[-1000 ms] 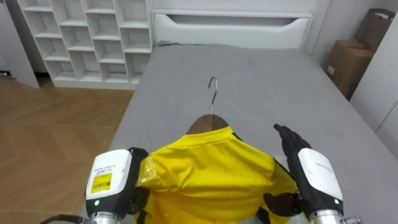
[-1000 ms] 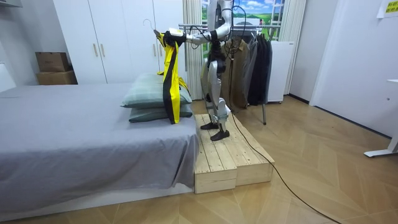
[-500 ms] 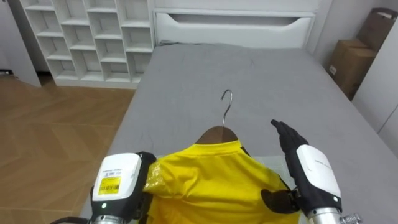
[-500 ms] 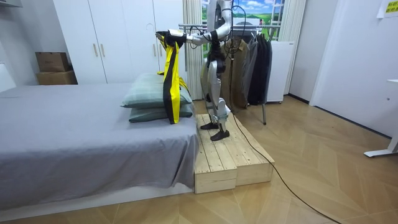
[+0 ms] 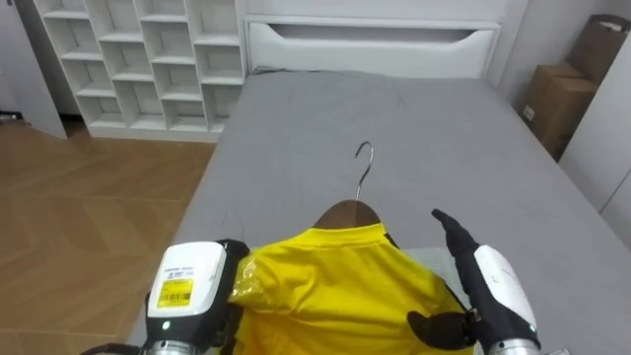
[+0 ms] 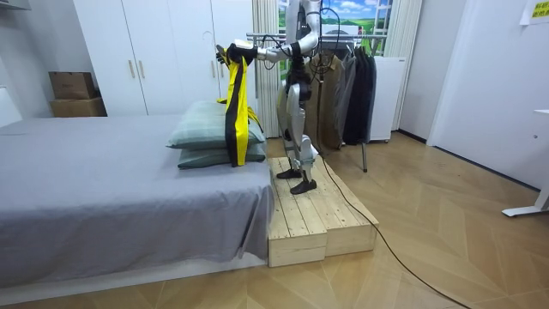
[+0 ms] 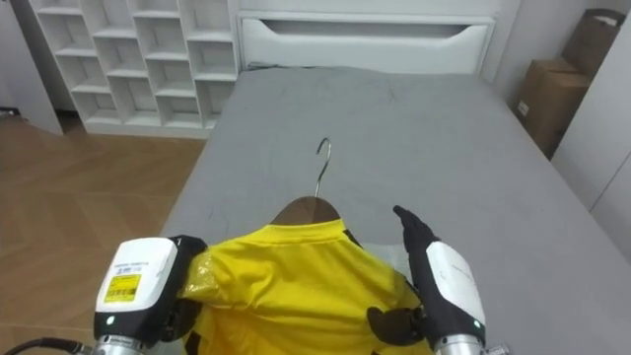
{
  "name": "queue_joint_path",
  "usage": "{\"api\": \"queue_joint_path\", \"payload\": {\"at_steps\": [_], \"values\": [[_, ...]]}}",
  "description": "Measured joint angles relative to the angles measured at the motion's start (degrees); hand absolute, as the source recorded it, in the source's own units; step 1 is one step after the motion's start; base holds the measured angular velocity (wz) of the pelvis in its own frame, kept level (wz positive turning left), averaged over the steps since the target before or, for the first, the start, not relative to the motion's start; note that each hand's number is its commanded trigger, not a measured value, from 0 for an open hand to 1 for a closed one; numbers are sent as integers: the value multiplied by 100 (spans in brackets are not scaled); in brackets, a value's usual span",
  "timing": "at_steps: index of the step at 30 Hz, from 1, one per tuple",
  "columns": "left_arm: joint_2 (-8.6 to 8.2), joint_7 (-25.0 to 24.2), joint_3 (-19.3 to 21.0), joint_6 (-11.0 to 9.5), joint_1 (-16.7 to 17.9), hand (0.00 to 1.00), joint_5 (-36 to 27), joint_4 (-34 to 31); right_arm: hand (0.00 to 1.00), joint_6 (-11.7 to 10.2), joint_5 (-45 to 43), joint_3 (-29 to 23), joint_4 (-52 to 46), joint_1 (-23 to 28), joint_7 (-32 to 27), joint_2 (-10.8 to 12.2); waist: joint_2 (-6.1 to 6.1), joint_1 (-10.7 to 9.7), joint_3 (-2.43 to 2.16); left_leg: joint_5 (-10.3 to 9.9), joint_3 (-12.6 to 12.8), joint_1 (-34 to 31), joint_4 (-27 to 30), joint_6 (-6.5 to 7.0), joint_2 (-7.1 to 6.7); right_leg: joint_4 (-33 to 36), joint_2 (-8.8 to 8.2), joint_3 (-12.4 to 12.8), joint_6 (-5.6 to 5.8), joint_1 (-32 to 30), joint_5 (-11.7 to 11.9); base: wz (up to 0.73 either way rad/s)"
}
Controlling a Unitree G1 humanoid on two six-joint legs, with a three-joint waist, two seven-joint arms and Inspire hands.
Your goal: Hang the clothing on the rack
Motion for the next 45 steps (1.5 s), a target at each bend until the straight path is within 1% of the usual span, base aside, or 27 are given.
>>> {"api": "queue_joint_path", "payload": {"at_steps": [4, 7, 8, 12, 15, 21, 28, 33, 38, 42, 45], "values": [[15, 44, 26, -114, 0, 100, 100, -84, 0, -2, 586, -2, 171, -42, 306, 11, -24, 18, 2, 0, -9, -1, 5, 0, 0, 5, -9, 0, 0, -25, 0, 0], [41, 73, 28, -123, 3, 100, 119, -148, 0, 35, 1521, -18, 531, -84, 570, 18, -35, 33, 1, 0, -18, -23, 0, 0, 1, 2, -15, -38, 0, -39, 0, 2], [54, 73, 28, -123, 3, 100, 132, -157, 0, 36, 1674, -19, 566, -84, 606, 18, -35, 36, 1, 0, -25, -26, 0, 0, 0, 2, -17, -58, -1, -41, 1, 5], [194, 142, 28, -130, 3, 100, 160, -319, 0, 38, 2534, -30, 704, -97, 787, 17, -34, 6, 0, 0, -57, -44, -1, 0, 4, -1, -52, -141, -1, -44, 1, 5], [228, 301, 27, -160, 2, 100, 159, -375, 0, 37, 2843, -31, 896, -173, 883, 17, -34, -10, -1, 0, -99, -62, 1, 0, 0, 2, -58, -182, 0, -43, 2, 7], [233, 368, 27, -279, 2, 100, 156, -388, 0, 37, 2981, -28, 1130, -226, 1018, 17, -40, -4, -3, 1, -171, -80, 12, -1, -7, 7, -78, -278, 0, -34, 2, 7], [251, 369, 27, -318, 2, 100, 157, -388, 0, 37, 2976, -28, 1165, -255, 1085, 13, -74, -4, -2, 1, -181, -79, 21, -1, -11, 7, -81, -280, 0, -28, 2, 0], [245, 368, -6, -324, 2, 100, 162, -388, 0, 40, 2928, -27, 1505, -504, 1152, 14, -99, 2, 1, 2, -186, -80, 32, 1, -17, 13, -89, -281, 1, -22, 2, 0], [226, 368, 4, -319, 0, 100, 168, -396, 0, 55, 2930, -28, 1575, -629, 1154, 13, -128, 4, 18, 2, -202, -89, 38, 1, -18, 14, -92, -286, 1, -22, 2, 0], [221, 372, -4, -317, 0, 100, 168, -396, 0, 105, 2940, -29, 1779, -857, 1185, 14, -159, 1, 36, 2, -203, -89, 37, 1, -22, 16, -94, -285, 1, -20, 2, 0], [221, 381, -3, -316, 0, 100, 168, -396, 0, 106, 2934, -29, 1781, -889, 1189, 14, -175, 9, 42, 2, -205, -95, 35, 1, -21, 14, -94, -290, 1, -25, 2, 0]]}}
